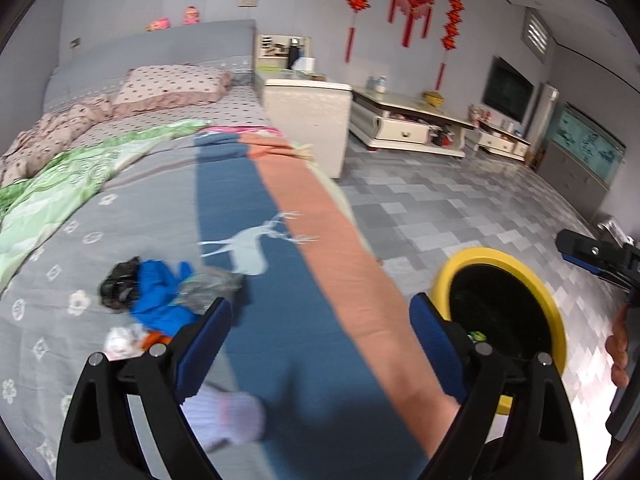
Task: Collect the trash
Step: 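Move both open tools back over the trash pile on the bed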
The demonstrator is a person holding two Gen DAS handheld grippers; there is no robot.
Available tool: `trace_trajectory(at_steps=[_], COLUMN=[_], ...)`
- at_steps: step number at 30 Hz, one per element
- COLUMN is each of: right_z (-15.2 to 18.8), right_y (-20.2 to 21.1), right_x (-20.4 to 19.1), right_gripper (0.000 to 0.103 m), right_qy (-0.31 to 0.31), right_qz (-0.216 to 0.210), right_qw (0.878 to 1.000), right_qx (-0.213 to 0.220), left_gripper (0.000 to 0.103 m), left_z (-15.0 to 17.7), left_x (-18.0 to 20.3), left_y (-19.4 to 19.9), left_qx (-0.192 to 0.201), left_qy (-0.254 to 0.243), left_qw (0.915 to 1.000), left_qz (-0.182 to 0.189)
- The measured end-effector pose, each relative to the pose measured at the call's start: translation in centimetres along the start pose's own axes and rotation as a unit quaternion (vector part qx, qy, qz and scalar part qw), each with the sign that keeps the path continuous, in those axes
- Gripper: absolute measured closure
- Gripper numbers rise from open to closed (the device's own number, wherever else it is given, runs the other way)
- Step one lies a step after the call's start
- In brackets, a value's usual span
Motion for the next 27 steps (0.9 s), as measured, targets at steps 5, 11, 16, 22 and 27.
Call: trace_trajectory(at_steps=[5,11,16,22,27], right_z=[0.7,2.7,5.4,8.7,10.8], right_y=[-0.7,-2.2,-3.7,-5.4,-7.2], right_x=[-5.1,-11.2,-15.7,-20.0,-22.8], right_gripper=[0.03,0.03,0.03,0.03,0.03], right_qy=[0.028,0.072,0.11,0.155,0.19], right_qz=[-0.035,-0.069,-0.087,-0.101,-0.104], right_qw=[0.999,0.994,0.988,0.979,0.971], right_qx=[-0.013,-0.036,-0.061,-0.086,-0.103], left_gripper=[0.016,0.016,0.016,0.016,0.016], left_z=[0.6,1.8,3.3,5.1,6.4], left_x=[-4.4,-9.6,-13.6,-16.9,-19.4], left_y=[1.5,2.9,3.5,3.7,3.4], left_qx=[0.0,-0.006,-0.016,-0.025,-0.035], left_qy=[0.009,0.029,0.049,0.069,0.084], left_qw=[0.9994,0.9971,0.9946,0.9914,0.989], left_qz=[-0.033,-0.07,-0.09,-0.108,-0.117])
Point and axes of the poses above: each gripper's, at about its wrist camera, not at the fingertips, and y roughly against the way its jaws point, x to its right, z to its underside, the point moved 7 cm from there along -y, roughly the way its jaws point, and after that the axes turned 11 degrees about z, right-handed, at the moved point
